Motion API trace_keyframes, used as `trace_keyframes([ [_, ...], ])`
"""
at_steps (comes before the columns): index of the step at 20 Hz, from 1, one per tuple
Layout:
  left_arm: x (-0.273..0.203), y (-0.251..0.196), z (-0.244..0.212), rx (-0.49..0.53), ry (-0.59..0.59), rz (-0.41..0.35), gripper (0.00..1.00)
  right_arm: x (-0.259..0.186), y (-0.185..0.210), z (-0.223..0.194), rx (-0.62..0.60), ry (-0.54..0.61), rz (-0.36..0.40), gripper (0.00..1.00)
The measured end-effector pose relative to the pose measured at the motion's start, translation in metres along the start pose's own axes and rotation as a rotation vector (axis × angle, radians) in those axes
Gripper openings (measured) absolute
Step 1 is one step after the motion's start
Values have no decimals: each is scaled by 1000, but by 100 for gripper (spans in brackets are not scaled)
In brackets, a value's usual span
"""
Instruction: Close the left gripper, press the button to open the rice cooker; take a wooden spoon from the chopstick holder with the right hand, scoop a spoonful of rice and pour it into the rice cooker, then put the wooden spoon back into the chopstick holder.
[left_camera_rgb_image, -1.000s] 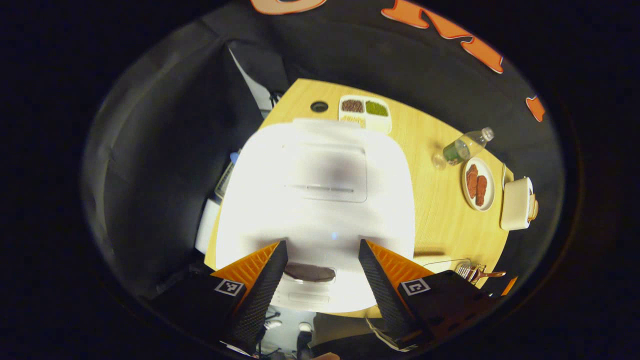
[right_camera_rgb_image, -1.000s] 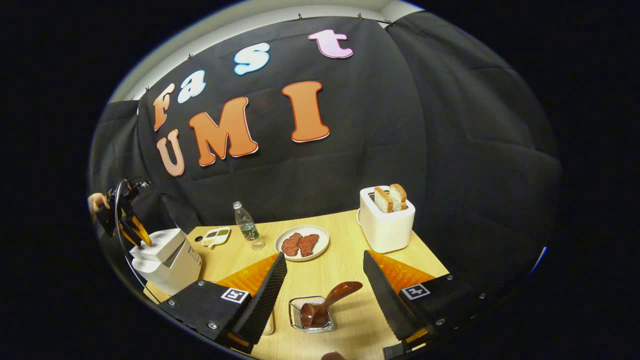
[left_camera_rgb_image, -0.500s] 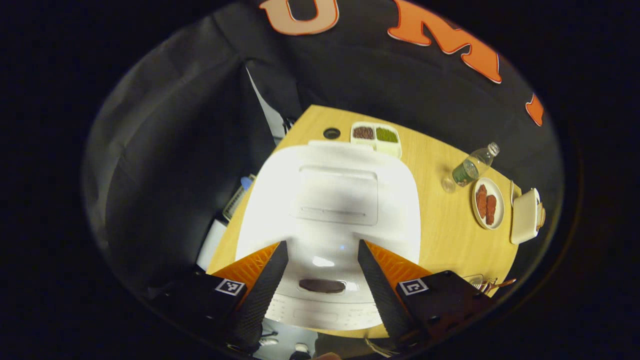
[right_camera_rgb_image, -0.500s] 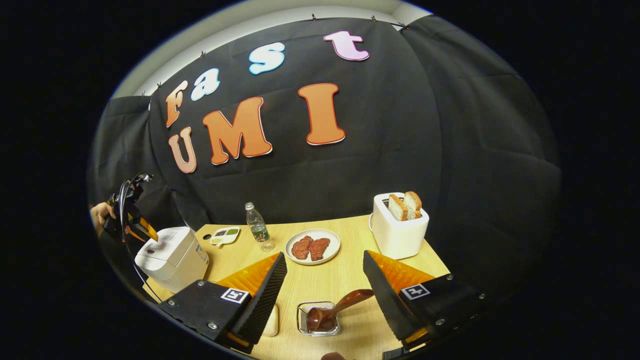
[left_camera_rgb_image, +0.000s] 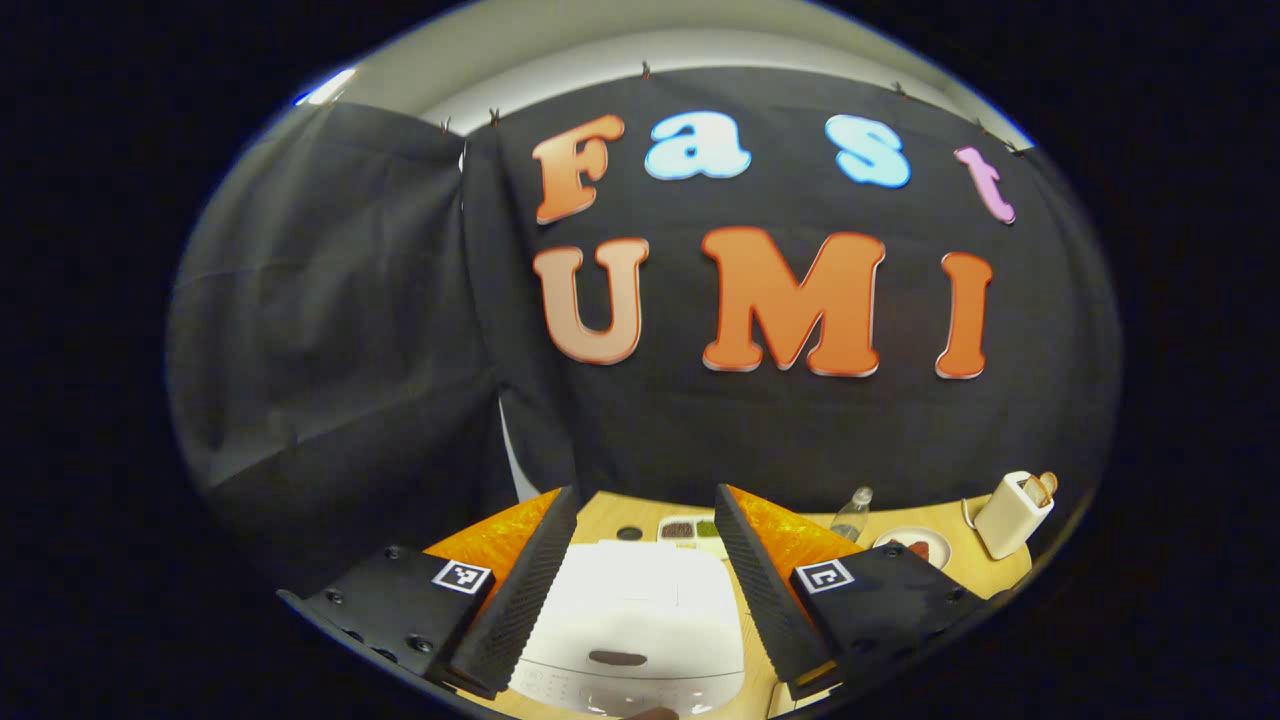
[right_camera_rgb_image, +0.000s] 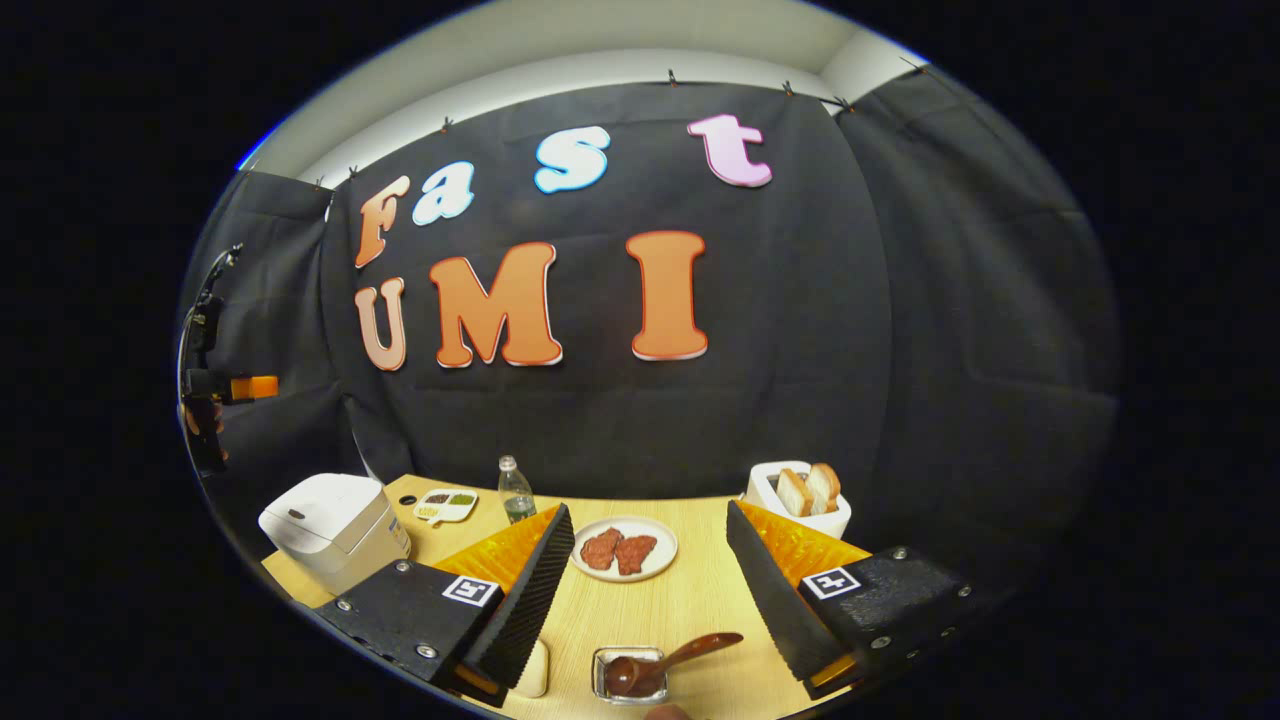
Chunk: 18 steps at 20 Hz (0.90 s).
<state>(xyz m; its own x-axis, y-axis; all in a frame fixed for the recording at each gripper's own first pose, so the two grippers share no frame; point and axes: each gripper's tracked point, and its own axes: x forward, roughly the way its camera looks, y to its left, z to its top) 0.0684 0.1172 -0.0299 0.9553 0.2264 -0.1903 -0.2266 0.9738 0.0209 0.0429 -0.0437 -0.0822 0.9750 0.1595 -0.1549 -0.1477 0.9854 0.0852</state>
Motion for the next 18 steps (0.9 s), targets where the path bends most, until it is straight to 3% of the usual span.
trace_keyframes([
  [4,-52,-38,22,0,-149,-53,95,0,30,37,-34,-118,58,95],
  [8,-90,-65,26,47,-249,-76,96,2,53,44,-53,-152,103,95],
  [11,-105,-87,12,56,-236,-102,93,-1,64,49,-37,-158,119,95],
  [12,-109,-94,8,46,-226,-114,99,-2,67,51,-30,-170,122,95],
  [14,-114,-103,0,30,-205,-126,96,-3,72,50,-20,-179,129,95],
  [15,-115,-107,-3,35,-199,-128,100,-2,75,49,-16,-171,137,95],
  [16,-117,-108,-6,43,-191,-131,100,-2,76,47,-15,-166,140,95],
  [17,-118,-110,-6,46,-190,-135,93,-3,74,48,-14,-166,138,95],
  [18,-119,-111,-4,50,-191,-138,96,-2,73,50,-15,-170,135,95],
])
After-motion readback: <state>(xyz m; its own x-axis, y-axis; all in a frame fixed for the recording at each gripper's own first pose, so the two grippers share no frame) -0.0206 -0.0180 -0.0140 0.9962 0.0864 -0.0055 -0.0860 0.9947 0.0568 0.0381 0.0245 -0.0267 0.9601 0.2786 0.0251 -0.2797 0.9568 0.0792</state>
